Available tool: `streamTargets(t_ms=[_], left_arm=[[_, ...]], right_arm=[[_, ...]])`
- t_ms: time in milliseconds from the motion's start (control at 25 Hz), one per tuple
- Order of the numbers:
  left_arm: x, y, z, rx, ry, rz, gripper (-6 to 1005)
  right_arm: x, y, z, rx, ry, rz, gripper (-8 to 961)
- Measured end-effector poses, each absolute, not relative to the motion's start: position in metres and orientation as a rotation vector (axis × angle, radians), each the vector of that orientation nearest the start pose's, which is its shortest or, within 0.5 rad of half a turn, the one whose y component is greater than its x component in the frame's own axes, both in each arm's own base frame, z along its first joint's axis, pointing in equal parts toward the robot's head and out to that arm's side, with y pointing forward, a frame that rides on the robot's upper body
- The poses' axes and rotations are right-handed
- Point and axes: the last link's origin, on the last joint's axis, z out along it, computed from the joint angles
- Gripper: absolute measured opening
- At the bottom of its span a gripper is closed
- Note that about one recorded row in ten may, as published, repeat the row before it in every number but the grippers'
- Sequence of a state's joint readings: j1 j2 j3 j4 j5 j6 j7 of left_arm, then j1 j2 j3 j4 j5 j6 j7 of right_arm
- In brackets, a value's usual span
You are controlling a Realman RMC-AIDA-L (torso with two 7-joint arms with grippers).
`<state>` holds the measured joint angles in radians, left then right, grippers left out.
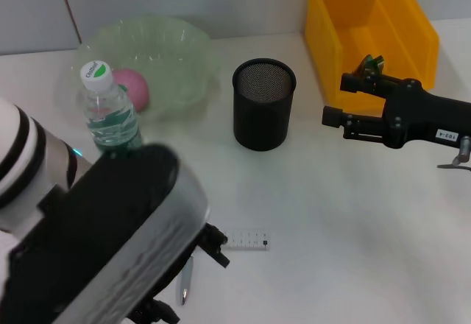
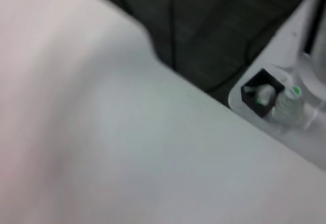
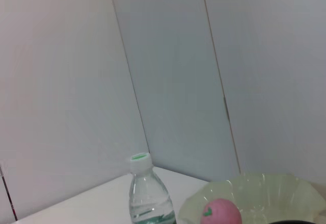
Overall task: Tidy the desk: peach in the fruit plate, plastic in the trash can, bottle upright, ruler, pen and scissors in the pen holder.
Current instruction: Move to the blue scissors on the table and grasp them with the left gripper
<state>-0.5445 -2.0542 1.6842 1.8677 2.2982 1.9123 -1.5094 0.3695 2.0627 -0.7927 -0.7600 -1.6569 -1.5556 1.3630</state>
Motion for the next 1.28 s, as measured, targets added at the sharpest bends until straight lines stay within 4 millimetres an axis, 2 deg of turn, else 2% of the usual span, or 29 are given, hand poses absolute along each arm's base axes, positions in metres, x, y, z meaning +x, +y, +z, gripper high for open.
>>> streamTargets(t_ms=[40, 80, 200, 240, 320, 440, 600, 840, 1280], left_arm=[[-0.090, 0.250, -0.003, -2.916, 1.563, 0.510, 802], [-0.090, 0.250, -0.003, -2.916, 1.563, 0.510, 802], [-0.096, 0.251, -0.005, -2.837, 1.760, 0.540, 802], [-0.099, 0.254, -0.009, -2.783, 1.854, 0.611, 801], [-0.101, 0.256, -0.010, -2.762, 1.895, 0.639, 800], [-0.109, 0.264, -0.016, -2.696, 2.073, 0.686, 800], [-0.114, 0.269, -0.020, -2.655, 2.178, 0.711, 800], [-0.125, 0.285, -0.024, -2.490, 2.377, 0.819, 800], [-0.130, 0.303, -0.020, -2.387, 2.508, 0.830, 801]], right_arm=[[0.267, 0.318, 0.038, -2.495, 0.575, 0.934, 824], [0.267, 0.318, 0.038, -2.495, 0.575, 0.934, 824], [0.264, 0.318, 0.036, -2.501, 0.584, 0.953, 825], [0.263, 0.317, 0.035, -2.504, 0.590, 0.959, 825], [0.262, 0.317, 0.035, -2.506, 0.591, 0.963, 825], [0.262, 0.317, 0.033, -2.508, 0.599, 0.968, 825], [0.263, 0.316, 0.030, -2.508, 0.617, 0.976, 824], [0.263, 0.318, 0.025, -2.488, 0.645, 1.008, 824], [0.262, 0.318, 0.025, -2.458, 0.650, 1.051, 825]])
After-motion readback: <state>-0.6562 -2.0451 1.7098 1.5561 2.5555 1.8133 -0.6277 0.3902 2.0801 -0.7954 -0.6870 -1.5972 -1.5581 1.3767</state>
